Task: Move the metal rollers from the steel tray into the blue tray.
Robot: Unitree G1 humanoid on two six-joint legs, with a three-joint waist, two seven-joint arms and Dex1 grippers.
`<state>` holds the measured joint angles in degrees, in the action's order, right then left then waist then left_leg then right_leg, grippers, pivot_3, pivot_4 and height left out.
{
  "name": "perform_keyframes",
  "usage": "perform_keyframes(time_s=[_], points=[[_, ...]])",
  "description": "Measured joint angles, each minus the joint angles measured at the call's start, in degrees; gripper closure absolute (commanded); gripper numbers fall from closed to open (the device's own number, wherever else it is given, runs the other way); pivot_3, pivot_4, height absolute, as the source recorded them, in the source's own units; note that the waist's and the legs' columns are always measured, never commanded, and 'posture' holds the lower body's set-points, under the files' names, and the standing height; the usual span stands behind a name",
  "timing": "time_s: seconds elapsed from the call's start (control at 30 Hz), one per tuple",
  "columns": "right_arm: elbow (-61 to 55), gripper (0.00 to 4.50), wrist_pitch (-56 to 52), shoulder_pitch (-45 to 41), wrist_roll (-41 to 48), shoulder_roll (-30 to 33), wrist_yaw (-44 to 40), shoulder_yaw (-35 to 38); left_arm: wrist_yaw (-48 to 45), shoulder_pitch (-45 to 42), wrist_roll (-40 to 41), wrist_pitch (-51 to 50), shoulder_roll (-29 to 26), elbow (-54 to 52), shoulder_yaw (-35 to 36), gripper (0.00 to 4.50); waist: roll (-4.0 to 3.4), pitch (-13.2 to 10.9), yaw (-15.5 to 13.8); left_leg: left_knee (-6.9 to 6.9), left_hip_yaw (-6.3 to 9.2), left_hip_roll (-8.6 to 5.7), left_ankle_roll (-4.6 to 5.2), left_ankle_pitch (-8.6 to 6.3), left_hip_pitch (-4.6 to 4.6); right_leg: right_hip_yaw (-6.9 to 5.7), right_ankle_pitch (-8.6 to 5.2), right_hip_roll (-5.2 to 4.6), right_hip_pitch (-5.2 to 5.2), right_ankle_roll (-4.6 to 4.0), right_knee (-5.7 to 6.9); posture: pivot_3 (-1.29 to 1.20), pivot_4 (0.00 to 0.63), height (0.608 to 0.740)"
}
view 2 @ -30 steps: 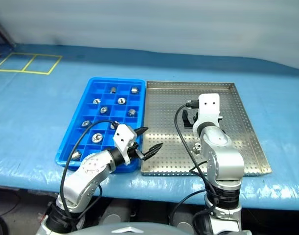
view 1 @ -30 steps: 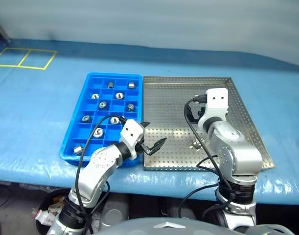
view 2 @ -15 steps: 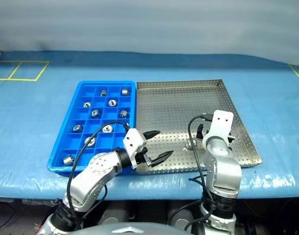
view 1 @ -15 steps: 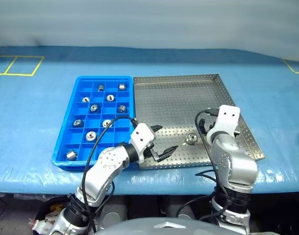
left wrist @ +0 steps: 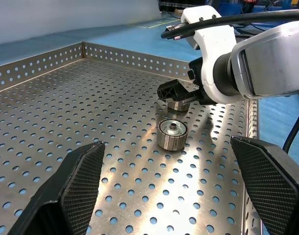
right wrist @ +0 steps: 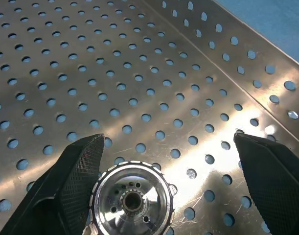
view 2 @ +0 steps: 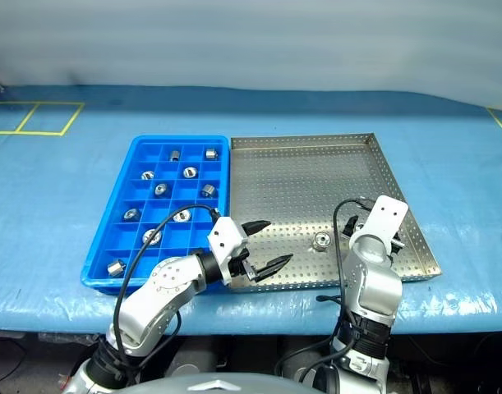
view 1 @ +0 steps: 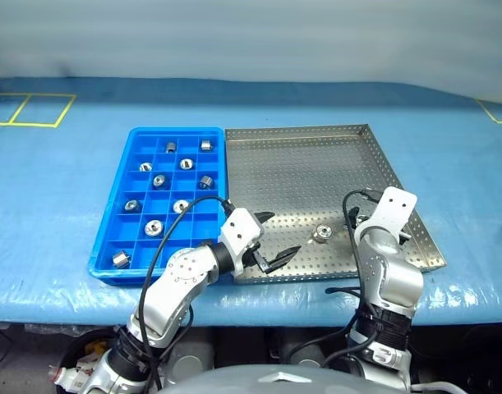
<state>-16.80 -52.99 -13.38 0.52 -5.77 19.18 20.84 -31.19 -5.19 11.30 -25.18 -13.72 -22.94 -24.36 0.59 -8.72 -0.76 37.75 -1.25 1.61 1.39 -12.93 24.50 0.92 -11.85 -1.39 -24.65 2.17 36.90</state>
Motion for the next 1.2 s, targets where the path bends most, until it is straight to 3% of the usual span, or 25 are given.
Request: perform_keyframes(time_s=[0.07,0.27,0.3,0.6,0.83,0.97,1.2], points=[[0.82,0.63,0.08,0.1,0.82,0.01,-0.25,-0.09,0.19,0.0,0.0,0.01,0.26,0.0,-0.01,0.0,-0.01,0.0,-0.01,0.0,0.0,0.0,0.0,0.0,0.0,0.01,0.0,0.0,0.0,0.0,0.0,0.1,0.15,0.74],[0.85,2.63,0.01,0.26,2.69,0.14,-0.9,-0.77,1.08,0.32,0.0,0.42,0.23,0.0,0.11,0.0,-0.03,0.01,-0.06,0.0,0.01,0.0,0.01,0.0,0.0,0.01,0.0,-0.01,0.0,0.0,0.0,0.1,0.15,0.74],[0.85,2.79,-0.04,0.26,2.73,0.19,-1.04,-1.07,1.16,0.32,0.0,0.43,0.23,0.0,0.14,0.0,-0.02,0.01,-0.05,0.0,0.0,0.0,0.01,0.01,0.0,0.02,0.01,-0.01,0.0,0.01,0.0,0.1,0.15,0.74],[-0.69,2.77,-1.86,-0.69,2.4,1.51,-3.34,-8.29,2.62,1.07,0.12,0.79,0.67,-0.03,1.22,0.0,-0.06,-0.01,-0.15,-0.01,0.0,0.0,0.02,0.01,-0.01,0.03,0.01,0.01,-0.01,0.02,0.02,0.2,0.15,0.74],[-4.68,2.77,-3.61,-10.23,2.59,5.98,-11.54,-20.6,5.27,2.54,-0.11,2.29,1.24,-0.57,3.08,0.0,-0.06,-0.02,-1.45,-0.04,0.09,-0.02,0.04,0.03,-0.01,-0.06,0.02,0.02,0.01,0.04,0.01,0.27,0.15,0.74],[-4.92,2.77,-5.47,-12.33,3.88,6.89,-16.8,-27.64,6.55,5.59,-1.67,5.36,-0.51,-2.17,5.93,0.0,-0.07,-0.03,-2.32,-0.16,0.11,-0.01,0.04,0.03,0.05,-0.07,0.04,0.0,-0.07,0.05,-0.01,0.31,0.15,0.74],[-5.08,2.77,-7.57,-14.53,6.44,3.81,-21.49,-33.46,2.16,11.36,2.93,5.94,-5.8,-6.23,11.35,0.0,-0.08,-0.05,-4.3,-0.17,0.12,0.14,0.03,0.02,0.05,-0.15,-0.04,-0.09,-0.06,-0.07,-0.06,0.37,0.15,0.74]])
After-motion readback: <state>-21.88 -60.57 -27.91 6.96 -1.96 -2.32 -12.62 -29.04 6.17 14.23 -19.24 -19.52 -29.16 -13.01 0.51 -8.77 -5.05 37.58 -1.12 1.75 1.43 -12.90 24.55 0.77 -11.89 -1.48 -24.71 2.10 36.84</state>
